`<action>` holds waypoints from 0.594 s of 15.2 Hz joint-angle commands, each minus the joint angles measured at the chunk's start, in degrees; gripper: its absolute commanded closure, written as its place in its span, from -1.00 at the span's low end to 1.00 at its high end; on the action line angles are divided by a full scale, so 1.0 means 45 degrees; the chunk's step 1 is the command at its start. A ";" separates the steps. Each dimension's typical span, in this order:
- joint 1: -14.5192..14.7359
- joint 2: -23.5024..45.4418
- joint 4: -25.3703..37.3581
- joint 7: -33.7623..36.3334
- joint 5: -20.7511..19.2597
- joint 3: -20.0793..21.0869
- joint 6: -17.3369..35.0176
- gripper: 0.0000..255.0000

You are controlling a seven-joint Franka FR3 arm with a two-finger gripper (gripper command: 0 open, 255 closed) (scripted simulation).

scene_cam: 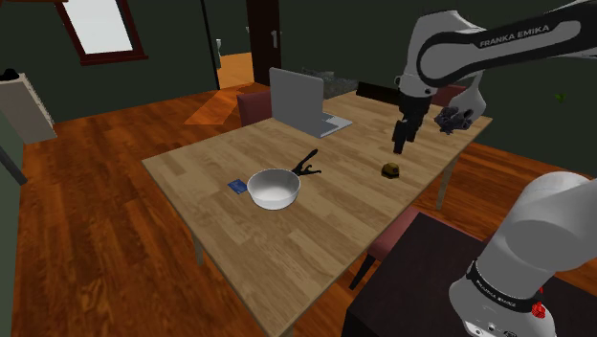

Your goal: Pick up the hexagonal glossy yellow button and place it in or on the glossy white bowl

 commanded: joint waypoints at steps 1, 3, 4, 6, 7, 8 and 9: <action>-0.0191 0.0535 -0.0196 -0.0162 -0.0198 -0.0363 0.0980 -1.00; -0.0358 0.1199 -0.0333 -0.0336 -0.0356 -0.0742 0.1992 -1.00; -0.0431 0.1560 -0.0372 -0.0428 -0.0417 -0.0935 0.2498 -1.00; -0.0554 0.2339 -0.0392 -0.0631 -0.0492 -0.1327 0.3508 -1.00; -0.0603 0.2753 -0.0374 -0.0745 -0.0500 -0.1525 0.4009 -1.00; -0.0640 0.3184 -0.0335 -0.0869 -0.0486 -0.1726 0.4505 -1.00; -0.0665 0.3629 -0.0278 -0.1005 -0.0446 -0.1930 0.4996 -1.00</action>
